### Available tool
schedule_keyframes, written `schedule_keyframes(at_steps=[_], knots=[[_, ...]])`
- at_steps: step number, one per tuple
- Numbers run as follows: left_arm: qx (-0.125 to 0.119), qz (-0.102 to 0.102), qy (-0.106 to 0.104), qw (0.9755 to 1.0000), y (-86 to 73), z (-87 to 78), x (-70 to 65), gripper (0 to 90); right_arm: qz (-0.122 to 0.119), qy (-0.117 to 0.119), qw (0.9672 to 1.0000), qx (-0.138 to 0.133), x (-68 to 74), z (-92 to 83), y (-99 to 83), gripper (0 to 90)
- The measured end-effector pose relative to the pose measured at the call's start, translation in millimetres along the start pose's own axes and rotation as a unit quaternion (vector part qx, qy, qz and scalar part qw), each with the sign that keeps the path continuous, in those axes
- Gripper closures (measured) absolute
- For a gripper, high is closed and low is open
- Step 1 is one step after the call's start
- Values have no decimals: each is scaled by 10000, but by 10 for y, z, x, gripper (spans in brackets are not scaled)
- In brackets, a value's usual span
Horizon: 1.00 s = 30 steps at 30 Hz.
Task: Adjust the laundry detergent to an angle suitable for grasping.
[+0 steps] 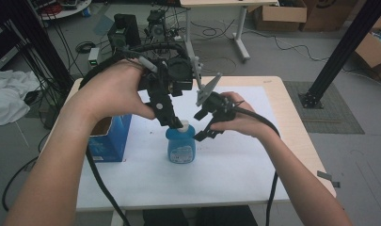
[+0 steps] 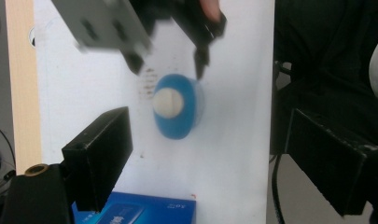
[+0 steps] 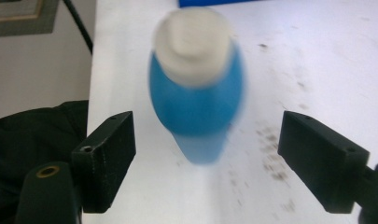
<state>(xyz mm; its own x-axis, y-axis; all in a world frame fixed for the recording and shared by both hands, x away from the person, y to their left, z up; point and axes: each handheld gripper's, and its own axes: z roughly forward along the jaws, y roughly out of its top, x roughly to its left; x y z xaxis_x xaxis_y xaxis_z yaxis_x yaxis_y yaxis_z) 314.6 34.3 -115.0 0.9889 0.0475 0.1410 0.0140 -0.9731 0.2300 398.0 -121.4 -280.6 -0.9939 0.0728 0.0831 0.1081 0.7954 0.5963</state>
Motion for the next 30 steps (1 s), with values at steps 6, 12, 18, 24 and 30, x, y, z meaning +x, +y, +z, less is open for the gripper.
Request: schedule_keyframes(at_steps=[6,12,18,24,30], knots=[[39,14,-19,10000,31,40,10,155,585,-480,9970,-148,-166,-428,-121,189],[143,11,32,9999,49,75,25,155,1644,-1279,9779,-182,-382,-801,-244,211],[141,16,56,9999,65,86,40,156,2412,-2007,9495,8,-514,-1072,-279,212],[164,46,47,9998,83,121,50,155,3045,-2536,9180,179,-618,-1287,-273,223],[166,92,35,9998,94,147,71,155,3215,-2617,9094,344,-682,-1362,-280,223]])
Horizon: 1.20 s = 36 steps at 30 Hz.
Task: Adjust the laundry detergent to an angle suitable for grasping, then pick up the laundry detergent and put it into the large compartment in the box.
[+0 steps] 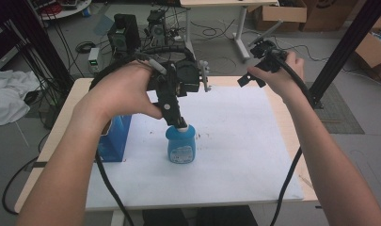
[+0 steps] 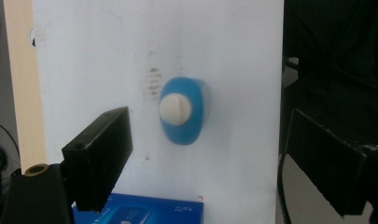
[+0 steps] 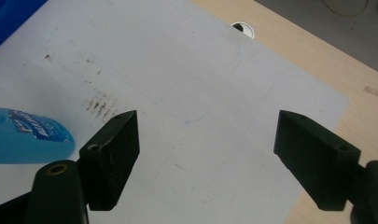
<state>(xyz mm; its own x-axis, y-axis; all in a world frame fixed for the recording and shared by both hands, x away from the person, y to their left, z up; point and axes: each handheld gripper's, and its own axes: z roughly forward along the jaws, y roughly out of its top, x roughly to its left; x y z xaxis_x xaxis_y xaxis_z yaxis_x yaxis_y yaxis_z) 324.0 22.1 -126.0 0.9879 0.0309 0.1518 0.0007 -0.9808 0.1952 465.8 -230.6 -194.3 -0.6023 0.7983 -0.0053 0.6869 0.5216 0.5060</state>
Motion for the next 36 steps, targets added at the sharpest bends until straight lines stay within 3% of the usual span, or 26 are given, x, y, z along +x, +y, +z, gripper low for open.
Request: schedule_keyframes(at_steps=[16,20,29,36], knots=[[25,-52,66,10000,4,-62,-5,151,32,-1,10000,-5,-49,-53,76,198],[10,-77,64,9999,-1,-72,-10,147,54,130,9999,-19,-52,-61,67,185],[61,-54,90,9999,39,-102,-52,146,-8,90,10000,34,-24,-90,27,183],[66,-121,109,9998,-19,-133,-37,145,30,70,10000,-49,-60,-116,7,180]])
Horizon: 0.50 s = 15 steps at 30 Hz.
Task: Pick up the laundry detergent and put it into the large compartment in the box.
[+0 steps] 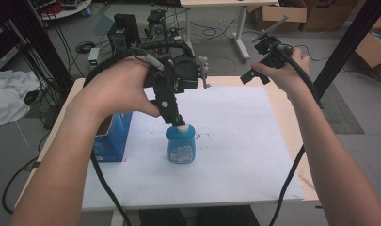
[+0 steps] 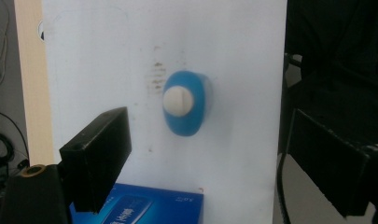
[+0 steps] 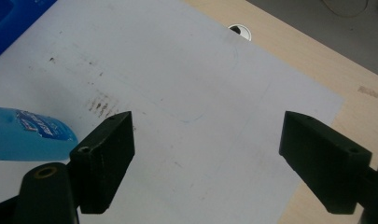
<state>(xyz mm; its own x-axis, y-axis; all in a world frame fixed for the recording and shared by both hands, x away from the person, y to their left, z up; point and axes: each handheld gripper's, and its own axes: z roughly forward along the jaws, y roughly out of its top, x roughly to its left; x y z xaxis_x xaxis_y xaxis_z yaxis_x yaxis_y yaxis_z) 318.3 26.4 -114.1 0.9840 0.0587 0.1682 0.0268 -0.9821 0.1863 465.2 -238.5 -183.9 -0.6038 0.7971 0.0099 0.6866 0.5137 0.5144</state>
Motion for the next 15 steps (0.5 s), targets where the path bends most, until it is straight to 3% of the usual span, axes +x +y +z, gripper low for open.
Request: schedule_keyframes(at_steps=[15], knots=[[89,-67,-37,9999,25,144,97,123,-90,-41,9999,25,27,28,-11,180]])
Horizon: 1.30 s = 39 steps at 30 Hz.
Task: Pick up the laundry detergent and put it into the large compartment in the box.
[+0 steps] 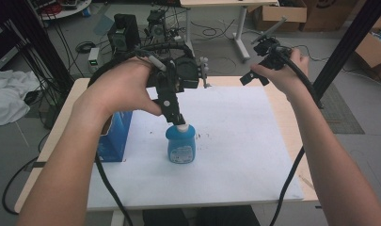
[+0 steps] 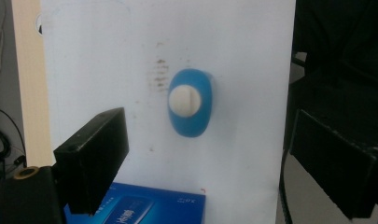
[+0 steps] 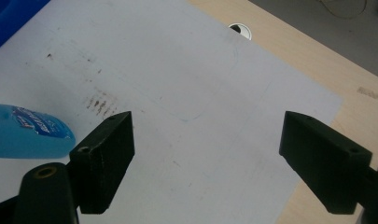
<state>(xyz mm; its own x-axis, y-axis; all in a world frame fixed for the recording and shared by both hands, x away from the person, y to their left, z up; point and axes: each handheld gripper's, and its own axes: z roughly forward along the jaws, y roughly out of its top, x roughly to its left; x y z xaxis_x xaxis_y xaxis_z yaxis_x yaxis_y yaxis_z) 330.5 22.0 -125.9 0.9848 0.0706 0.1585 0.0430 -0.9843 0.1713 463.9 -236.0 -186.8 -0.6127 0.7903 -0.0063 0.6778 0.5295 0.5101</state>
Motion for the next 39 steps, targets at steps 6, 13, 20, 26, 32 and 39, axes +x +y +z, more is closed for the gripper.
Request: schedule_keyframes(at_steps=[6,13,20,26,32,39], knots=[[85,40,-79,9999,48,119,34,127,4,2,10000,-15,-16,3,3,181],[163,32,-186,9997,76,296,89,127,6,-41,9999,-104,-43,-16,-16,185],[199,16,-252,9995,87,437,125,140,-20,4,10000,-90,-55,-21,-25,185],[235,-3,-363,9991,80,599,148,138,-58,22,9999,-93,-61,-14,-29,184],[273,-6,-435,9987,82,748,165,137,-55,7,10000,-76,-74,3,-44,184],[316,-39,-482,9983,59,898,169,137,-71,16,10000,-33,-83,31,-66,183]])
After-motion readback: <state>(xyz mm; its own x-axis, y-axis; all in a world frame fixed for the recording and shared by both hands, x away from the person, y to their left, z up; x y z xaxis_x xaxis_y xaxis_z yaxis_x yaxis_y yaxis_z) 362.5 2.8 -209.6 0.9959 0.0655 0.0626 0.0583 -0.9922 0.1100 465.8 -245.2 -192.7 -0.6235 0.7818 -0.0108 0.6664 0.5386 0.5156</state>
